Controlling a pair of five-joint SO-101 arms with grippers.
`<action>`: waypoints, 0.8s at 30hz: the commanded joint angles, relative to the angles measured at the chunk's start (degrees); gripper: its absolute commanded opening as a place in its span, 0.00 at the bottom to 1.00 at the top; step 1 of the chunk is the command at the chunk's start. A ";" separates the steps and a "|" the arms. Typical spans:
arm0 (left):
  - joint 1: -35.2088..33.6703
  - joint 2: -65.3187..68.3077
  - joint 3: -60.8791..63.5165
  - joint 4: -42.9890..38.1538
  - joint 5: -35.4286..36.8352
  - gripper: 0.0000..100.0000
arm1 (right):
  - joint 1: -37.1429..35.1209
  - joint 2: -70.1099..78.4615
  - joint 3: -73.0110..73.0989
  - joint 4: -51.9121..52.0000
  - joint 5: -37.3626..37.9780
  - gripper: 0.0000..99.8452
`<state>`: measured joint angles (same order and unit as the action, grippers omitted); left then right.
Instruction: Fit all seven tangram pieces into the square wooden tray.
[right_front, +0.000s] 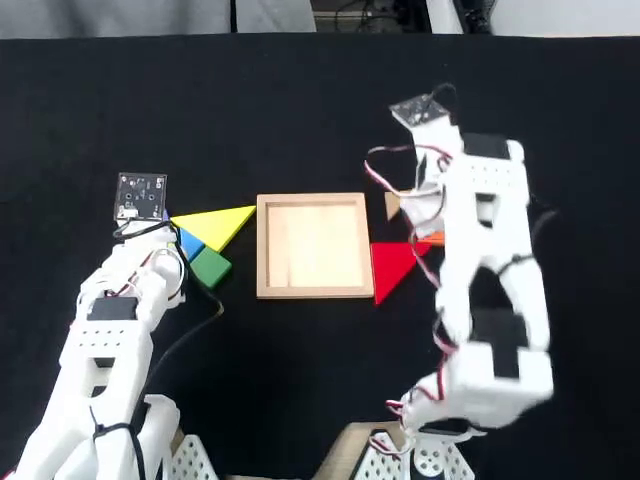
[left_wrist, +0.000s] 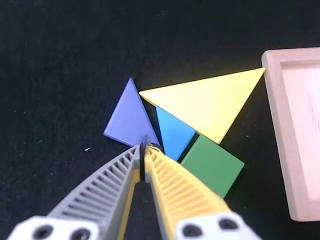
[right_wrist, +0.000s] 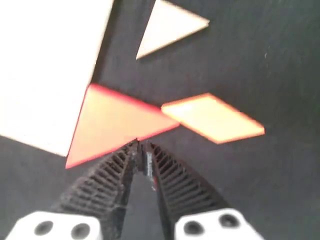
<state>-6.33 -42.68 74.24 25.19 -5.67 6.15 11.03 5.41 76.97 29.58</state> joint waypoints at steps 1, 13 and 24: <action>-0.48 -0.09 -0.40 -1.05 0.70 0.03 | -2.37 5.67 -6.46 -1.67 -0.35 0.01; -0.48 -0.09 -0.40 -1.05 0.70 0.03 | -1.41 15.96 -8.75 -1.85 0.09 0.01; -0.48 -0.09 -0.48 -1.05 0.62 0.03 | 3.52 15.87 -3.12 2.11 9.67 0.01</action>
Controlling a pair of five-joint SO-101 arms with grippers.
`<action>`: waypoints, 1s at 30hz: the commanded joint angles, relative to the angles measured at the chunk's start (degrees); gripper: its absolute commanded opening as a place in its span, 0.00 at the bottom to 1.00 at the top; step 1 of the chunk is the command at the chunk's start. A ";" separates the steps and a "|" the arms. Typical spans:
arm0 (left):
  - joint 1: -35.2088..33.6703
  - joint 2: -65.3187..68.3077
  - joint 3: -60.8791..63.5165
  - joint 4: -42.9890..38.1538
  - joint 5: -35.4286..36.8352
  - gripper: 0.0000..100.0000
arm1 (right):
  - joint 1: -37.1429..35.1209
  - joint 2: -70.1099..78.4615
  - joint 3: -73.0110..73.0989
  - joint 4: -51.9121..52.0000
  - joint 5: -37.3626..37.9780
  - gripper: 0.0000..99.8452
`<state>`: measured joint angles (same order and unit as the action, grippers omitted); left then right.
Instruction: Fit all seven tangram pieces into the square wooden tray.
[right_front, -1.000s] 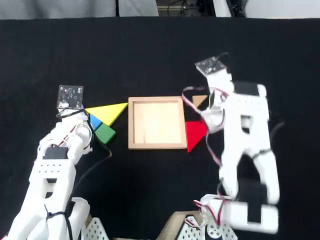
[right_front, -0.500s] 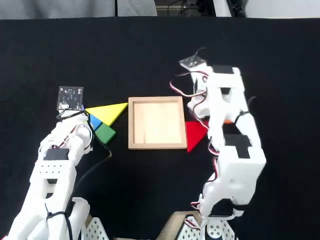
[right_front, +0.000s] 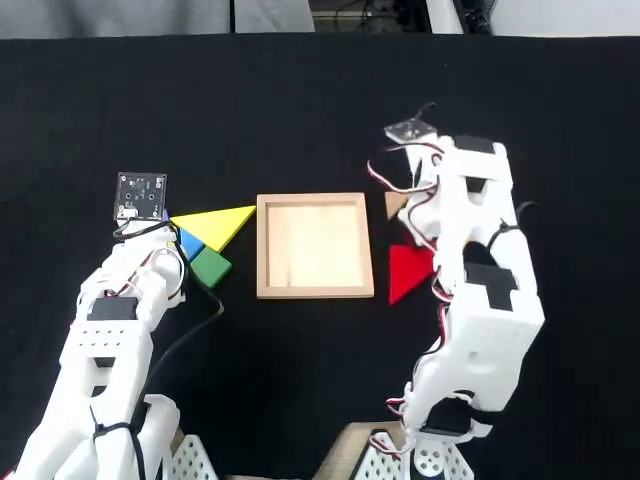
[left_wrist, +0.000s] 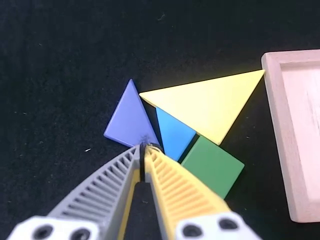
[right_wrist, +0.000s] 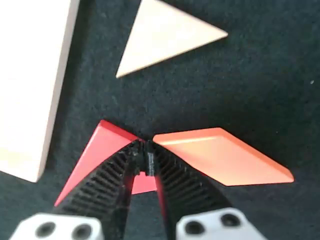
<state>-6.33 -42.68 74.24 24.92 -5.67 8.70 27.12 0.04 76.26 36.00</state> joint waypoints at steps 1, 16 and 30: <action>-0.48 -0.09 -0.48 -0.79 0.62 0.03 | 0.88 -0.22 2.59 3.96 4.22 0.01; -0.48 -0.09 -0.57 -0.79 0.62 0.03 | 4.04 -22.99 21.85 6.07 17.49 0.01; -0.48 -0.09 -0.40 -0.79 0.53 0.03 | 4.04 -42.68 31.43 0.97 18.55 0.01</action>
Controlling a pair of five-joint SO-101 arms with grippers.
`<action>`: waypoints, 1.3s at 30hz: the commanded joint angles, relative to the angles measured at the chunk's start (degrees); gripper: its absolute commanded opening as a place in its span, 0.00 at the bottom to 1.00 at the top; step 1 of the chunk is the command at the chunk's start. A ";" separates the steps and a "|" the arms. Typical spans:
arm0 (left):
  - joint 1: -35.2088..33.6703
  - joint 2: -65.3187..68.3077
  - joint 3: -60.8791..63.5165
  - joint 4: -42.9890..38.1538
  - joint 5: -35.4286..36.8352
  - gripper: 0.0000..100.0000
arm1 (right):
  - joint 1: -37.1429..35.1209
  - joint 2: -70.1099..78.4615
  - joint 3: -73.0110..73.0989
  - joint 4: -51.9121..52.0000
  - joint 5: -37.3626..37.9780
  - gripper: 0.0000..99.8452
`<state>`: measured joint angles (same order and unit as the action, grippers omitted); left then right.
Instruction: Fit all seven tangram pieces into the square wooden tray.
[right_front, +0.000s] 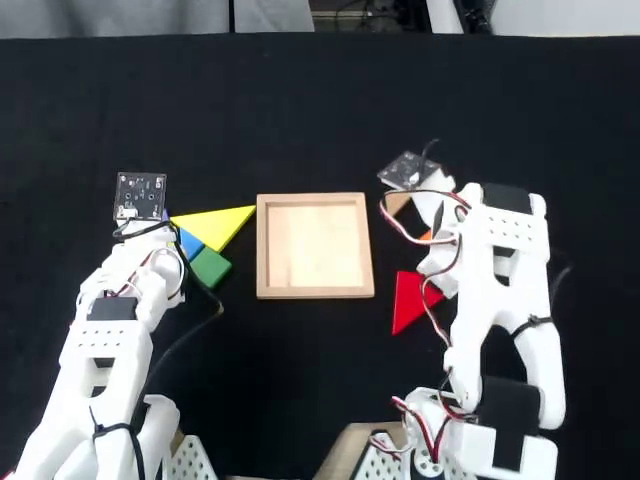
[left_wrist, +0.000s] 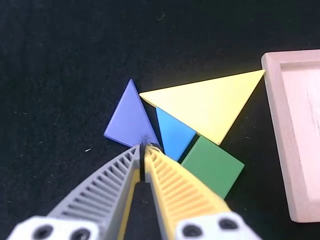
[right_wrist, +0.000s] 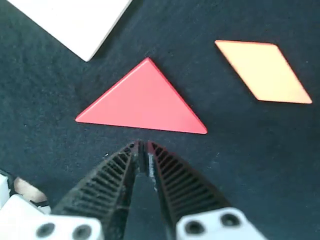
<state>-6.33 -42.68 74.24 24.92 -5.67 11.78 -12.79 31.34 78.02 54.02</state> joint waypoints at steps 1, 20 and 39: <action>-0.48 -0.09 -0.40 -0.79 0.53 0.03 | 0.97 -2.77 0.13 -0.79 0.53 0.01; -0.48 -0.09 -0.48 -0.79 0.44 0.03 | -2.90 -2.86 2.59 -0.70 23.38 0.31; -0.48 -0.09 -0.48 -0.79 0.35 0.03 | -1.93 5.85 5.23 -8.26 47.21 0.41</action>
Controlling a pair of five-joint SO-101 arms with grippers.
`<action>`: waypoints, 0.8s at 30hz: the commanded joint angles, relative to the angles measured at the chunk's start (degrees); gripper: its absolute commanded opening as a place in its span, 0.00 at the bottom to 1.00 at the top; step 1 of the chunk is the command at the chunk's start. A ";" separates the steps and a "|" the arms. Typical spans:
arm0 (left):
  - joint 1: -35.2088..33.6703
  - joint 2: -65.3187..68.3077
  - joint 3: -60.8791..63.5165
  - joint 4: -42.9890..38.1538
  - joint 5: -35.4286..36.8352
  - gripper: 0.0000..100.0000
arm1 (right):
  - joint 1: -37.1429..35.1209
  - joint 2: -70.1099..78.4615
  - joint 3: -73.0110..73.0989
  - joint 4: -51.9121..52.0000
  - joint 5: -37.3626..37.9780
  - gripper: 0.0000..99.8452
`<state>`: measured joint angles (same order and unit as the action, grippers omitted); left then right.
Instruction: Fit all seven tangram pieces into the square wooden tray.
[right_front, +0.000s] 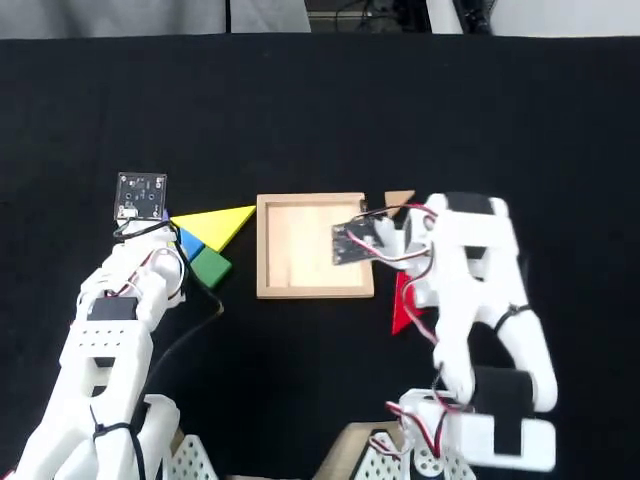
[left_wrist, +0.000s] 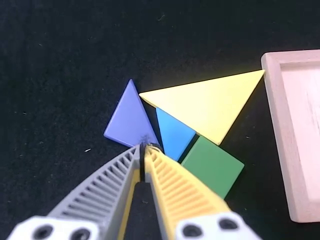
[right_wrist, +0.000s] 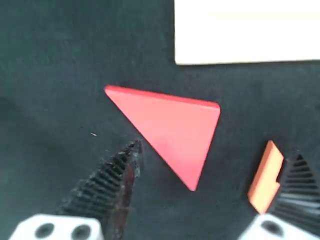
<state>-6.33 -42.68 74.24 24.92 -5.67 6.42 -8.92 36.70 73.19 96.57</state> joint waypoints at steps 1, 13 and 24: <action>-0.48 -0.09 -0.48 -0.79 0.35 0.03 | 3.87 3.12 -0.13 -4.22 5.63 0.42; -0.48 -0.09 -0.57 -0.79 0.35 0.03 | 4.04 9.63 0.40 -6.86 17.41 0.41; -0.48 -0.09 -0.66 -0.79 0.35 0.03 | 0.26 9.36 1.98 -9.93 19.34 0.41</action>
<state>-6.33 -42.68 74.24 24.92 -5.67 8.62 0.92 38.11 63.69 115.21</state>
